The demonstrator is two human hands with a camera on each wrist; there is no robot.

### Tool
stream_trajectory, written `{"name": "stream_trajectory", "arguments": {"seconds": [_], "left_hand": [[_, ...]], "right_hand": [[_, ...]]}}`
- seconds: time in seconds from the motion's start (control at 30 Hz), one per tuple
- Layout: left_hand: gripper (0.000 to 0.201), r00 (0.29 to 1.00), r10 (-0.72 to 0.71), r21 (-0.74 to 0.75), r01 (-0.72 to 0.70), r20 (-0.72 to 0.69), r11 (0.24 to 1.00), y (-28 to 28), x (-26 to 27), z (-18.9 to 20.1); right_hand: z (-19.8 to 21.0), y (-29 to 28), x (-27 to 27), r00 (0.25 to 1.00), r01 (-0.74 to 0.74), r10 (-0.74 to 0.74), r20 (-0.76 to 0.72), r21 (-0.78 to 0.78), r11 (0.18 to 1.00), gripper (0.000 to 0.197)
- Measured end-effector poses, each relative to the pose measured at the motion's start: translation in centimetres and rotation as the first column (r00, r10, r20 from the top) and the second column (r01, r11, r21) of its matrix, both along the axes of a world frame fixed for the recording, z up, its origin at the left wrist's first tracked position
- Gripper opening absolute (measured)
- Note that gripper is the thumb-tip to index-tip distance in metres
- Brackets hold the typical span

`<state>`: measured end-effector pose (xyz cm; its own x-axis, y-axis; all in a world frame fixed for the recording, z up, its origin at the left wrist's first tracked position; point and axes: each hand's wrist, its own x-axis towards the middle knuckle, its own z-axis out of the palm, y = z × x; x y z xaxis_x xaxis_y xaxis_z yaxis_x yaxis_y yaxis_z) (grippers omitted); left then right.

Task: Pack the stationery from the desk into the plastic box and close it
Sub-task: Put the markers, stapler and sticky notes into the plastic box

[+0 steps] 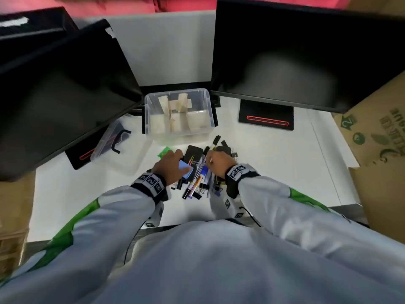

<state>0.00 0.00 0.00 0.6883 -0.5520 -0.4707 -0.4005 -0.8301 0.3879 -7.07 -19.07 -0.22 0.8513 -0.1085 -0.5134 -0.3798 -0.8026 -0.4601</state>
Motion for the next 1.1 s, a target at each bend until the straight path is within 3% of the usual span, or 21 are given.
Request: {"name": "stream_trajectory", "arguments": {"seconds": [0.07, 0.13, 0.27, 0.4, 0.43, 0.57, 0.67, 0.77, 0.87, 0.97, 1.1], "left_hand": [[0.069, 0.999, 0.043, 0.044, -0.041, -0.029, 0.998, -0.5, -0.1, -0.2], [0.074, 0.997, 0.019, 0.077, -0.013, -0.071, 0.997, -0.9, -0.3, -0.4], [0.058, 0.965, 0.101, -0.050, -0.117, -0.243, 0.992, -0.5, 0.8, -1.2], [0.038, 0.925, 0.034, -0.104, -0.079, -0.378, 0.991, 0.4, 1.9, -1.5], [0.040, 0.918, 0.040, -0.119, -0.094, -0.394, 0.988, 0.8, 2.2, -1.6], [0.054, 0.953, 0.033, -0.112, -0.070, -0.301, 0.991, 2.2, 3.2, -2.5], [0.061, 0.988, 0.019, -0.102, -0.035, -0.155, 0.994, 2.1, 3.4, -3.2], [0.072, 0.999, -0.046, 0.021, 0.046, 0.004, 0.999, 0.5, 2.6, -3.3], [0.087, 0.983, -0.153, 0.220, 0.128, 0.103, 0.967, -1.3, 1.3, -3.6], [0.086, 0.988, -0.109, 0.273, 0.076, 0.108, 0.959, -2.3, 0.9, -3.8], [0.069, 0.997, -0.048, 0.242, 0.034, 0.053, 0.970, -2.8, 1.8, -3.9]], "right_hand": [[-0.5, 0.2, 0.5, 0.999, 0.042, -0.041, -0.024, 0.066, 0.997, 0.020], [-0.6, 0.6, 0.9, 0.998, 0.055, -0.053, -0.028, 0.095, 0.994, 0.025], [-0.9, 1.3, 2.0, 1.000, -0.002, 0.001, 0.009, 0.127, 0.992, 0.036], [-1.7, 1.9, 3.2, 0.998, -0.064, 0.067, -0.021, 0.121, 0.991, 0.014], [-1.9, 1.7, 3.5, 0.997, -0.054, 0.060, -0.043, 0.122, 0.991, 0.012], [-1.4, 0.1, 3.9, 0.998, 0.070, -0.063, -0.030, 0.343, 0.937, 0.012], [-0.4, -0.7, 3.8, 0.991, 0.127, -0.134, -0.009, 0.383, 0.915, 0.005], [-0.6, -0.9, 3.7, 0.997, 0.082, -0.081, -0.018, 0.331, 0.940, 0.006], [-0.9, -0.6, 3.3, 0.995, -0.077, 0.086, -0.055, 0.159, 0.984, 0.010], [-1.4, -0.5, 2.8, 0.985, -0.137, 0.144, -0.092, 0.077, 0.988, 0.017], [-1.6, -0.1, 2.8, 0.988, -0.135, 0.139, -0.073, 0.055, 0.989, 0.010]]}}
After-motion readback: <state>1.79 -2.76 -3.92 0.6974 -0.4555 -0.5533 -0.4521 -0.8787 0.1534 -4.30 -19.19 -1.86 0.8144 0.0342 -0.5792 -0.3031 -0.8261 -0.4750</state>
